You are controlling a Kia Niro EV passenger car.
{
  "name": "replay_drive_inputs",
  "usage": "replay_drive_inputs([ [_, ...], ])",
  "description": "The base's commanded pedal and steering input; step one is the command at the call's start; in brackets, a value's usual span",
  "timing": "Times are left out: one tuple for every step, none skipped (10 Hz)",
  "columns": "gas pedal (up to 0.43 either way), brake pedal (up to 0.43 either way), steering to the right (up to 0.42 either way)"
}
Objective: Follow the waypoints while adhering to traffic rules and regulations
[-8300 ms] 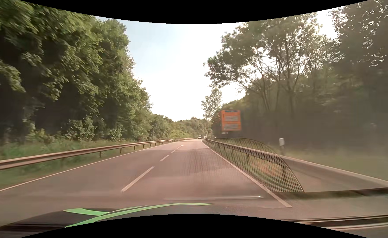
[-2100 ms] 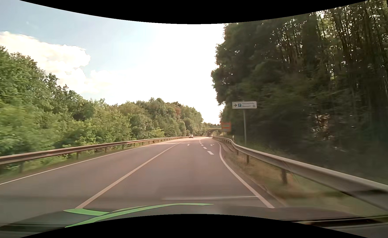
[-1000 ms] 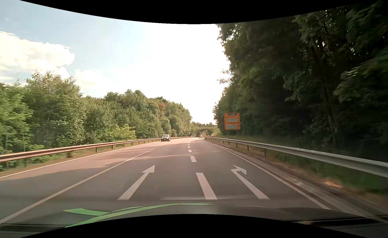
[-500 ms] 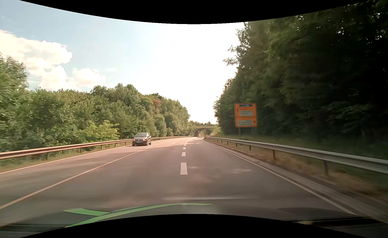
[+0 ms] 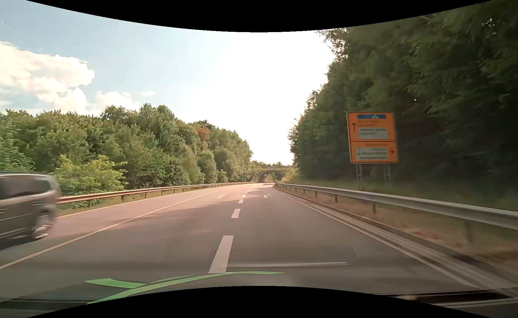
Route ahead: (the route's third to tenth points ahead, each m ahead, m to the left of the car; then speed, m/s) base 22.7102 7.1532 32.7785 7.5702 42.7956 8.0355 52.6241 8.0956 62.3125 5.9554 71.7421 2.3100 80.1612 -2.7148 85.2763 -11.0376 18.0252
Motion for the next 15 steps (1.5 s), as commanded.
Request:
replay_drive_inputs([
  [0.000, 0.152, -0.001],
  [0.000, 0.159, 0.000],
  [0.000, 0.165, 0.000],
  [0.000, 0.183, 0.000],
  [0.000, 0.207, 0.000],
  [0.000, 0.213, 0.000],
  [0.000, 0.213, 0.000],
  [0.000, 0.213, 0.000],
  [0.000, 0.213, 0.000],
  [0.000, 0.213, 0.000],
  [0.000, 0.213, 0.000],
  [0.000, 0.213, 0.000],
  [0.000, 0.213, 0.000],
  [0.000, 0.220, 0.000],
  [0.000, 0.220, 0.000],
])
